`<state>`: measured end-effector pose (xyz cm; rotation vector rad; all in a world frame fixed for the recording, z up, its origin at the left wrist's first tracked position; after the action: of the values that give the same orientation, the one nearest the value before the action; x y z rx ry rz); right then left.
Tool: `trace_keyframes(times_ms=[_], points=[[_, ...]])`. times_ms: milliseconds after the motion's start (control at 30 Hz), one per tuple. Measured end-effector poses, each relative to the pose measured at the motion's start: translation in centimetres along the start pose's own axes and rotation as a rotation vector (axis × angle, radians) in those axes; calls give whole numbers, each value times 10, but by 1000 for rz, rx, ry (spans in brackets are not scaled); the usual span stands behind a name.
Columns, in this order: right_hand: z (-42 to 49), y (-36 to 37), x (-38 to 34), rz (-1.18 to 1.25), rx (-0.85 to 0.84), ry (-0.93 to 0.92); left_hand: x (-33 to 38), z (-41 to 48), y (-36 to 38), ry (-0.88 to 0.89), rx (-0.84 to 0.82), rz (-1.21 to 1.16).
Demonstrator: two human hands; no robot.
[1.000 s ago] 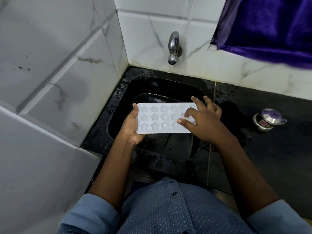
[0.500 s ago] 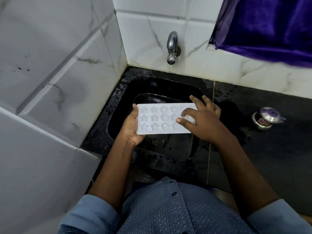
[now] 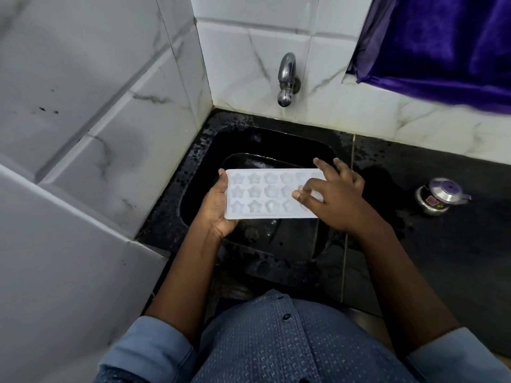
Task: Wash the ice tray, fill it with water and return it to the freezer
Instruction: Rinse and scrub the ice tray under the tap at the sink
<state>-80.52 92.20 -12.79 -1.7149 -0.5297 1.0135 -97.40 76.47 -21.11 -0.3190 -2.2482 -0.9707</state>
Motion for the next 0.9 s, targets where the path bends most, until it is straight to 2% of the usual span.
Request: trace_keyframes(times_ms=[167,433,767,900], points=[[-3,-11,6,72,52,-27,1,-1,-4,8,21,-4],[-9,-18,32,-52,76,73,4,-2,-8,20,37,-13],[-13,-14,19,-31,75,1,1,-1,-4,8,7,1],[-13,-14,21,-53,70,28,0,-1,-3,2,19,3]])
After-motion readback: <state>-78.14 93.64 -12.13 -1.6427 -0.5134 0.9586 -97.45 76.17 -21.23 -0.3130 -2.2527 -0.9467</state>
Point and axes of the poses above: each hand's wrist, its own z-axis towards the middle knuckle, its own y-axis out of the palm, x = y × z, the point moved 8 cm from there along z, towards the middle knuckle, and after that the axes turned 1 degree about -z, right-handed, at the moved point
